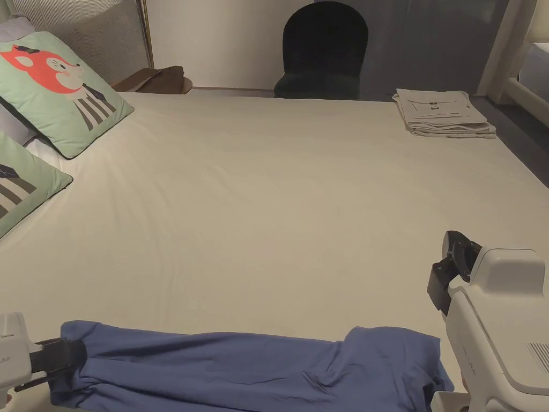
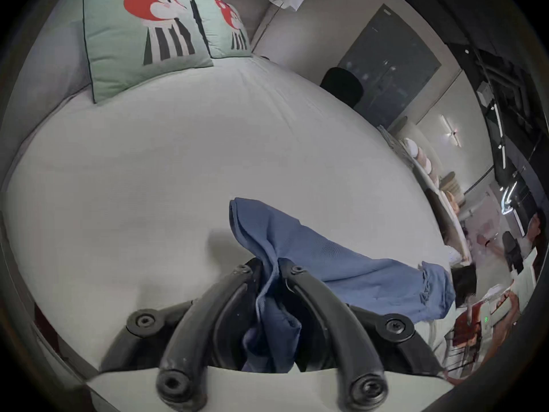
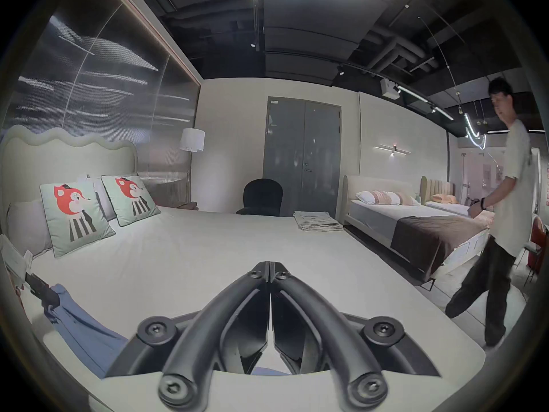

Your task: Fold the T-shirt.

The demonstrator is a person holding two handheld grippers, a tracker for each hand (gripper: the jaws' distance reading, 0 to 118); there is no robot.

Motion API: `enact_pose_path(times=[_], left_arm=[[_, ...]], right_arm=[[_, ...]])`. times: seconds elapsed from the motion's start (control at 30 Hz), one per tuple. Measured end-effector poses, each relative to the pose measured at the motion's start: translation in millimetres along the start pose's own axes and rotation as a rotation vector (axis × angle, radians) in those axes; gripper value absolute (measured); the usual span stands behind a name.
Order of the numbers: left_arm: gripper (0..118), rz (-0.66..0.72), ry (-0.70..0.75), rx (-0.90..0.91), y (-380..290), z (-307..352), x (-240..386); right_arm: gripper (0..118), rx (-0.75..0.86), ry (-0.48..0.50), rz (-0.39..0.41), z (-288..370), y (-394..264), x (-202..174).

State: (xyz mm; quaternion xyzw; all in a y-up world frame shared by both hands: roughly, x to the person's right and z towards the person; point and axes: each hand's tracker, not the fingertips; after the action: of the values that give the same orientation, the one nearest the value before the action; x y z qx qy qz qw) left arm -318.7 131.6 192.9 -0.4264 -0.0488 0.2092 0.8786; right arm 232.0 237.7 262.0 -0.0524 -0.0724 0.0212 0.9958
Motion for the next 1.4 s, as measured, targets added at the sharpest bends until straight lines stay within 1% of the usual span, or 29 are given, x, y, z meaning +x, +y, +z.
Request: enact_pose_path(times=[0.03,0.1,0.23,0.4,0.5,0.67,0.87,0.9,0.93,0.97,1.0,1.03,1.07,1.1,1.13,1.23,1.3,1.4], left_arm=[[6,-0.03,0.002,0.008,-0.4,1.0,8.6],[6,-0.029,-0.001,-0.002,-0.5,1.8,27.1],[7,-0.083,-0.11,-0.014,-6.5,-2.4,83.0],[6,-0.189,-0.182,-0.096,-23.4,-28.1,153.0],[7,-0.208,-0.214,-0.127,-37.1,-46.1,186.2],[7,-0.216,-0.284,-0.186,-55.8,-76.1,215.7],[7,-0.287,-0.22,-0.207,-74.9,-97.9,231.7],[9,-0.291,-0.218,-0.206,-75.9,-98.1,232.0],[12,-0.294,-0.221,-0.208,-76.5,-98.4,232.1],[23,-0.299,-0.228,-0.213,-78.0,-96.9,234.2],[38,-0.296,-0.241,-0.213,-78.6,-96.4,234.3],[64,-0.294,-0.256,-0.213,-79.0,-95.3,234.5],[84,-0.292,-0.264,-0.214,-79.7,-93.1,236.8],[100,-0.289,-0.263,-0.209,-80.3,-90.8,239.2],[111,-0.283,-0.249,-0.184,-80.5,-87.5,240.8],[110,-0.279,-0.254,-0.058,-75.6,-68.3,239.7],[110,-0.285,-0.233,0.04,-71.4,-52.5,236.9],[109,-0.314,-0.093,0.208,-67.1,-30.2,231.5]], right_arm=[[0,-0.002,0.001,0.0,0.2,-0.2,0.4],[0,-0.005,0.004,-0.003,1.1,-1.3,1.4],[0,-0.009,0.012,-0.009,4.0,-2.9,3.9],[0,-0.009,0.017,-0.006,7.7,-3.6,12.3],[0,-0.007,0.005,-0.01,11.3,-3.9,20.2],[0,-0.01,-0.013,-0.005,15.6,-5.1,30.3],[0,-0.014,-0.031,-0.006,19.8,-6.1,40.9],[0,-0.015,-0.034,-0.007,20.1,-6.6,41.2],[0,-0.016,-0.037,-0.006,20.1,-7.2,41.5],[0,-0.018,-0.037,-0.007,20.1,-7.7,41.7],[0,-0.021,-0.037,-0.009,20.2,-8.2,41.5],[0,-0.023,-0.035,-0.011,20.3,-8.7,41.4],[0,-0.025,-0.034,-0.013,20.4,-9.1,41.0],[0,-0.025,-0.034,-0.013,20.7,-9.4,40.5],[0,-0.026,-0.032,-0.014,20.6,-9.7,39.9],[0,-0.034,-0.022,-0.014,19.3,-9.7,37.9],[0,-0.034,-0.018,-0.011,19.3,-9.7,36.4],[0,-0.032,-0.012,-0.017,20.2,-8.4,34.8]])
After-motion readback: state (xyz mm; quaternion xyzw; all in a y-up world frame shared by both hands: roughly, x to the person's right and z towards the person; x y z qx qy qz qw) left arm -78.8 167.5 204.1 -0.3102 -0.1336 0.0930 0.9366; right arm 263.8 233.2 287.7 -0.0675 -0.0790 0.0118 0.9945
